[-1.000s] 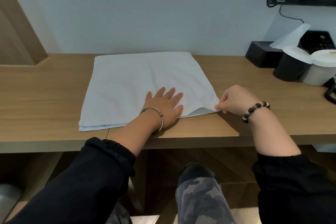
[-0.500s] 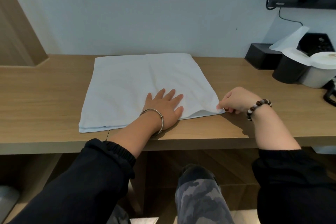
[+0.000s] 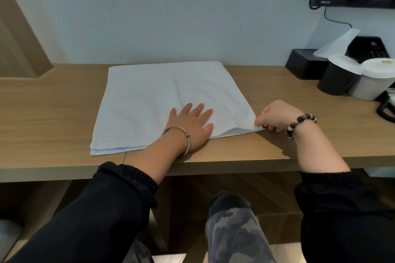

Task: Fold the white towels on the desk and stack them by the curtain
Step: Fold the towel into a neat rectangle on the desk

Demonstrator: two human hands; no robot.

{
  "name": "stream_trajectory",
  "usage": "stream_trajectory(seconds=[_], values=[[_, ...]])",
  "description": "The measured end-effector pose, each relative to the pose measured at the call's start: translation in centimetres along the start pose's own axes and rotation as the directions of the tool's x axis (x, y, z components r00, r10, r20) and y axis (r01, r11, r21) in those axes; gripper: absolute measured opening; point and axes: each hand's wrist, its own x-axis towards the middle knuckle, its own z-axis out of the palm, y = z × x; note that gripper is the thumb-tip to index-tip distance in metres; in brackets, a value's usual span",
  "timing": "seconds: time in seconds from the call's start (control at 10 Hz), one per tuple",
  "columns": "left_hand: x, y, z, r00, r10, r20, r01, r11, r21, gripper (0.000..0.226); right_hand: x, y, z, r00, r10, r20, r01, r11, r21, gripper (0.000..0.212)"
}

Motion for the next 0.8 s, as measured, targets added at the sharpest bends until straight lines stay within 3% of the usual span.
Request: stream_trajectory(seconds=[0.6, 0.7, 0.8], values=[[-0.3, 0.3, -0.6, 1.0, -0.003, 0.021, 0.003, 1.0, -0.01, 0.055, -0.9, -0.3, -0.3, 0.999, 0.011, 0.053, -0.011, 1.0, 0.011, 0.02], [-1.0, 0.2, -1.2, 0.994, 0.085, -0.067, -0.09, 0.993, -0.071, 0.055, -1.2, -0.3, -0.2, 0.998, 0.008, 0.058, -0.01, 0.999, 0.035, 0.019], [-2.1, 0.0, -1.9, 0.945, 0.23, -0.233, -0.268, 0.952, -0.148, 0.041, -1.5, -0.2, -0.3, 0.998, 0.01, 0.065, -0.013, 0.998, 0.057, 0.019]])
